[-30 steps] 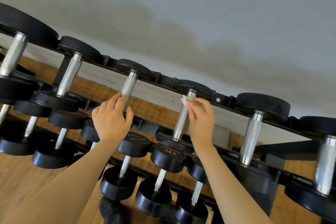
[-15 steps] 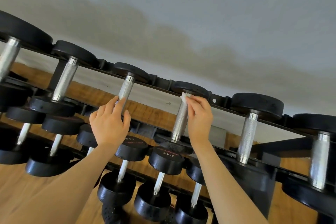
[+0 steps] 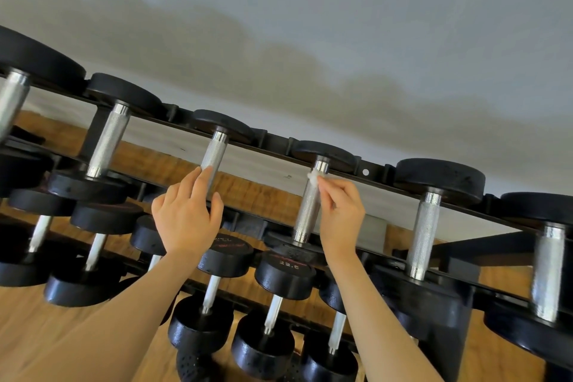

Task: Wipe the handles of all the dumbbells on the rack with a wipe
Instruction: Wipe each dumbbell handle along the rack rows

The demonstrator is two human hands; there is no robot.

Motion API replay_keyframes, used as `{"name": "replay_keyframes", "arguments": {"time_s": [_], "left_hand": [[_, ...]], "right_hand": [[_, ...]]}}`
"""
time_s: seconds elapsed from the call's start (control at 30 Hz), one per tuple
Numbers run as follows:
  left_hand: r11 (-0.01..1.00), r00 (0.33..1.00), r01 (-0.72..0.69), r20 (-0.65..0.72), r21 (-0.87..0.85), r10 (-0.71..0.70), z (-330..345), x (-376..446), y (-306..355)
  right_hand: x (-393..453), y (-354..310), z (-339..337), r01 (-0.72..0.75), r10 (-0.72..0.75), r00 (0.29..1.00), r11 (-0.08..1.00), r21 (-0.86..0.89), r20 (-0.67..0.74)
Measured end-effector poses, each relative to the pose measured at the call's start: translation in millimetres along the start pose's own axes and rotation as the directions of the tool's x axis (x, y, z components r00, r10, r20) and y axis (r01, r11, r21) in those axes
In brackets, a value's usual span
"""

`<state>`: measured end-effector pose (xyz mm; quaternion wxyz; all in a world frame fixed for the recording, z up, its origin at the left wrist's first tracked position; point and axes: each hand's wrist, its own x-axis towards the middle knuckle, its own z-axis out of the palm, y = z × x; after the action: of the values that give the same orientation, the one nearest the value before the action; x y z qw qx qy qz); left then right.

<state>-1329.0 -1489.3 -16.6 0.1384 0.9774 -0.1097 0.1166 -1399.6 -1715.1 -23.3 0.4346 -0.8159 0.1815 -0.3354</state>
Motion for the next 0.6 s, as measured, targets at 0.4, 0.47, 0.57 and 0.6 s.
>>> {"name": "replay_keyframes", "arguments": {"time_s": [0.4,0.47,0.57,0.6], "left_hand": [[1.0,1.0,0.008,0.0,0.004,-0.008,0,0,1],[1.0,1.0,0.01,0.003,0.009,-0.01,0,1,1],[1.0,1.0,0.006,0.006,0.012,-0.006,0,1,1],[1.0,1.0,0.005,0.006,0.013,-0.005,0,1,1]], "right_hand": [[8,-3,3,-0.136,0.14,0.99,0.986,0.098,-0.028],[-3,-1,1,-0.102,0.104,0.995,0.991,0.088,-0.008],[2,-3,2,-0.023,0.022,0.999,0.999,0.032,0.034],[8,-5,4,-0.001,0.001,0.999,1.0,-0.012,0.047]]}}
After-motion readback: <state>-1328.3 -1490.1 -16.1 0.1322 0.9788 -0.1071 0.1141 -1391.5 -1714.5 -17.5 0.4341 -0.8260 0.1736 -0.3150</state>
